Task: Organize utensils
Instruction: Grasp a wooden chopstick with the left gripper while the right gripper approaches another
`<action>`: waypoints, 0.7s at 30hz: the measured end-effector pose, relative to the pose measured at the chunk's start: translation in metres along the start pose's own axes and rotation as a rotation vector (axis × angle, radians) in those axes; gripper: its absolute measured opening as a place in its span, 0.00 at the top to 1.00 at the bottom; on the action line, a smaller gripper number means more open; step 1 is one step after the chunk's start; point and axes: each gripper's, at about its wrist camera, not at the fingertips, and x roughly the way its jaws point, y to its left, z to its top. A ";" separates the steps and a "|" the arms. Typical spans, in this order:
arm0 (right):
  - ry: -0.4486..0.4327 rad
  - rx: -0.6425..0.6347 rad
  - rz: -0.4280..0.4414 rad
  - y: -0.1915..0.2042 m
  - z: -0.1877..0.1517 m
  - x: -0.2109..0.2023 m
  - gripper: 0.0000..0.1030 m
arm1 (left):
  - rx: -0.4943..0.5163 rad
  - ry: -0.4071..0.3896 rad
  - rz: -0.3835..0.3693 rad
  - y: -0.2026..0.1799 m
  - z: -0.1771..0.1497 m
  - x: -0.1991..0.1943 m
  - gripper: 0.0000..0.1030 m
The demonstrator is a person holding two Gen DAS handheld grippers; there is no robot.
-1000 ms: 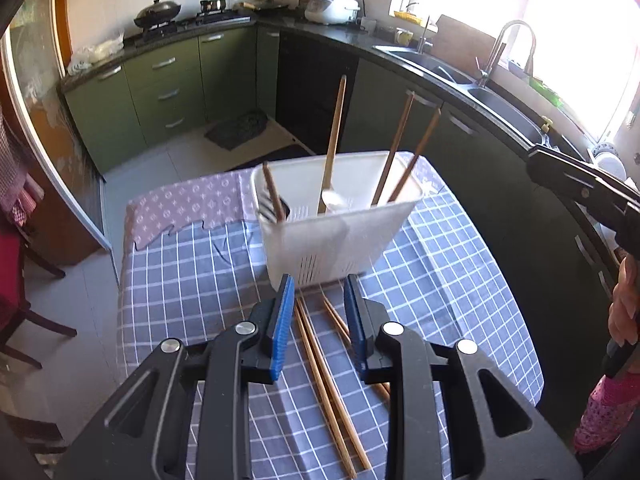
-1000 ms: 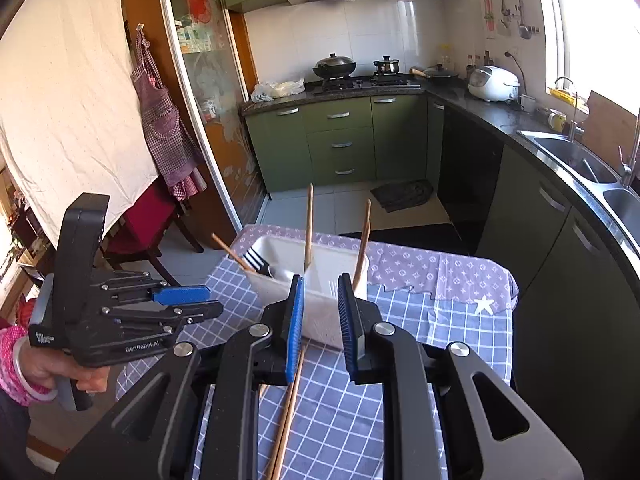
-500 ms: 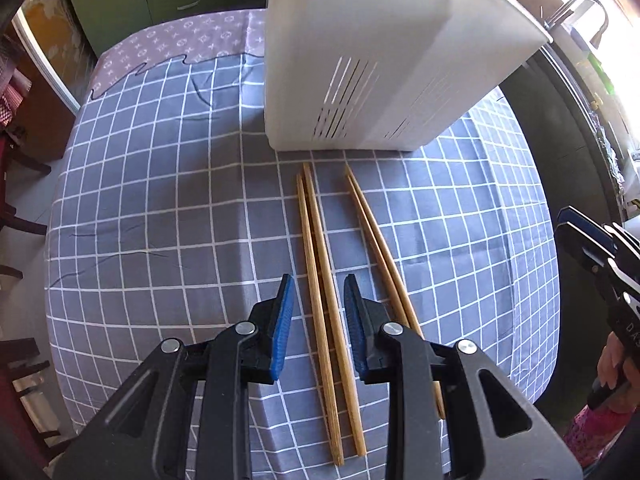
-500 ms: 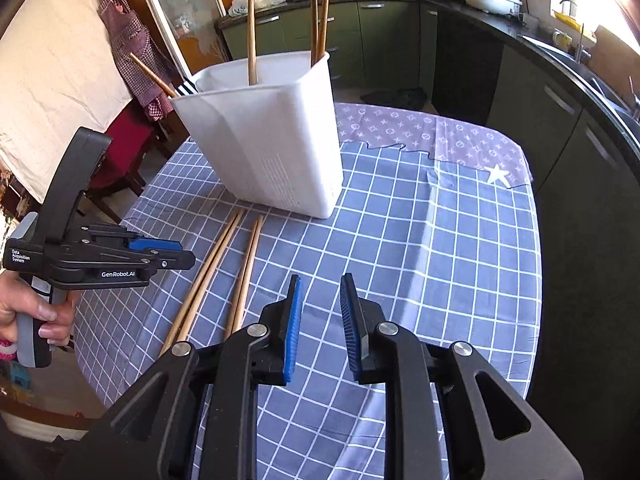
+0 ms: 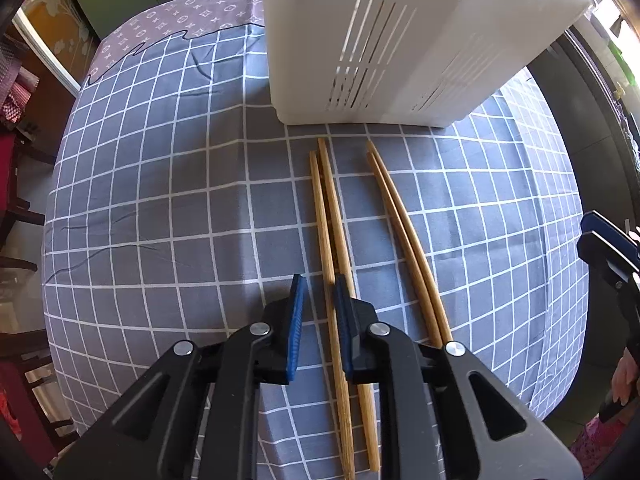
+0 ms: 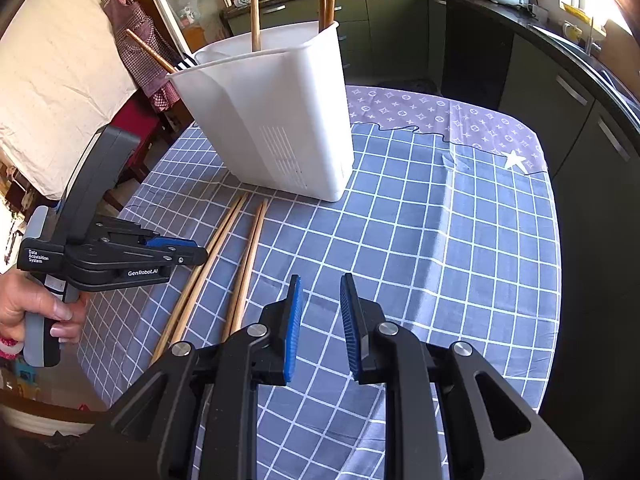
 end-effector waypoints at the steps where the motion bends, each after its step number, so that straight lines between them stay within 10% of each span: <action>1: 0.000 0.000 0.001 0.000 0.000 0.000 0.81 | 0.002 -0.001 0.004 -0.001 0.000 0.000 0.85; 21: 0.113 -0.073 -0.016 0.035 0.003 0.041 0.81 | 0.029 -0.128 -0.004 0.012 -0.018 -0.021 0.94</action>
